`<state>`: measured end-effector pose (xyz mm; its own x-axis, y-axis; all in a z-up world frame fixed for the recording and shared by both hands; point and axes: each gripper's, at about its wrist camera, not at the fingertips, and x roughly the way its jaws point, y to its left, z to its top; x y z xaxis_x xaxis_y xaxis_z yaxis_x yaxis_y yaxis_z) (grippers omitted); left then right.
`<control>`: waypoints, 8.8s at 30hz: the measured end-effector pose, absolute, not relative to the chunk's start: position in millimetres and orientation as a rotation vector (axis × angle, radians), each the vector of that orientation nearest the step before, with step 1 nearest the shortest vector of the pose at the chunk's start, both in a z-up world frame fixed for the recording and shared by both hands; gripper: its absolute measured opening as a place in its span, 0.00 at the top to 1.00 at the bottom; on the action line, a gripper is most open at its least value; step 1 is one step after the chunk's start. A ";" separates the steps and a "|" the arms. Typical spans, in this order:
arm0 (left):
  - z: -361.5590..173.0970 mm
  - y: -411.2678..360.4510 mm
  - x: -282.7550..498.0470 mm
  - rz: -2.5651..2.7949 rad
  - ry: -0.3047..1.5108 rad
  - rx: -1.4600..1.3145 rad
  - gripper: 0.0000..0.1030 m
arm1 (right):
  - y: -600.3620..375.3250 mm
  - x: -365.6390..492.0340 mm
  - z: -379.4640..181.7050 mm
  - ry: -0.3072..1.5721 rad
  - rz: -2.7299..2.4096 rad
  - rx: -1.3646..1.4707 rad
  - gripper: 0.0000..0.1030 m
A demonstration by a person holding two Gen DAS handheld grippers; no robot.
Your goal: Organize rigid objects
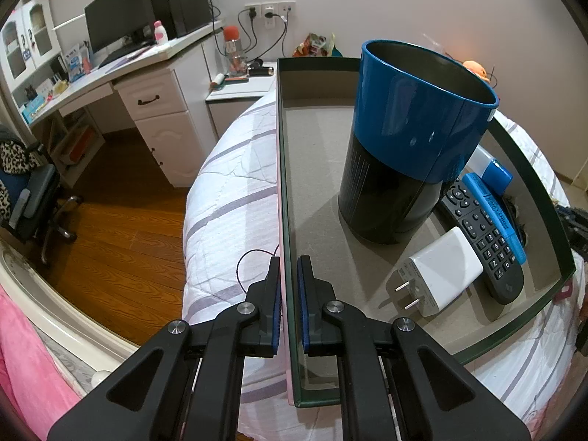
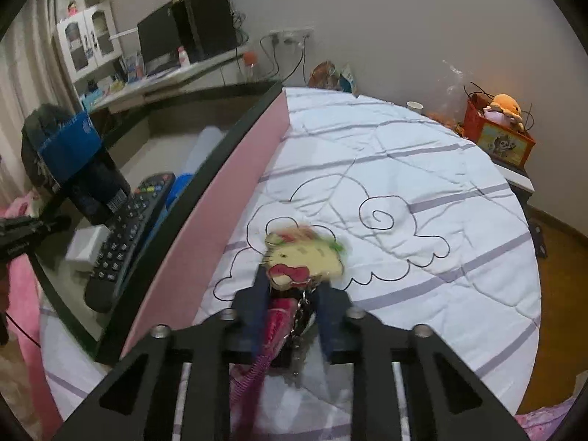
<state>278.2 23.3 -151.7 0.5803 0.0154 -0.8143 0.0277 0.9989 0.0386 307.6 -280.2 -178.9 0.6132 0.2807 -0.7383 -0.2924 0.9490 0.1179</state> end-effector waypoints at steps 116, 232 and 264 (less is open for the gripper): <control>-152.4 22.2 280.7 -0.022 0.946 0.037 0.91 | -200.4 350.7 -149.1 0.931 0.177 -0.202 0.75; -67.3 -27.9 112.8 -0.241 0.575 0.058 0.00 | -192.9 129.0 -68.2 0.523 0.123 -0.113 0.00; 36.9 -21.5 31.5 -0.168 0.314 0.082 0.00 | -184.7 51.0 12.5 0.278 0.072 -0.051 0.00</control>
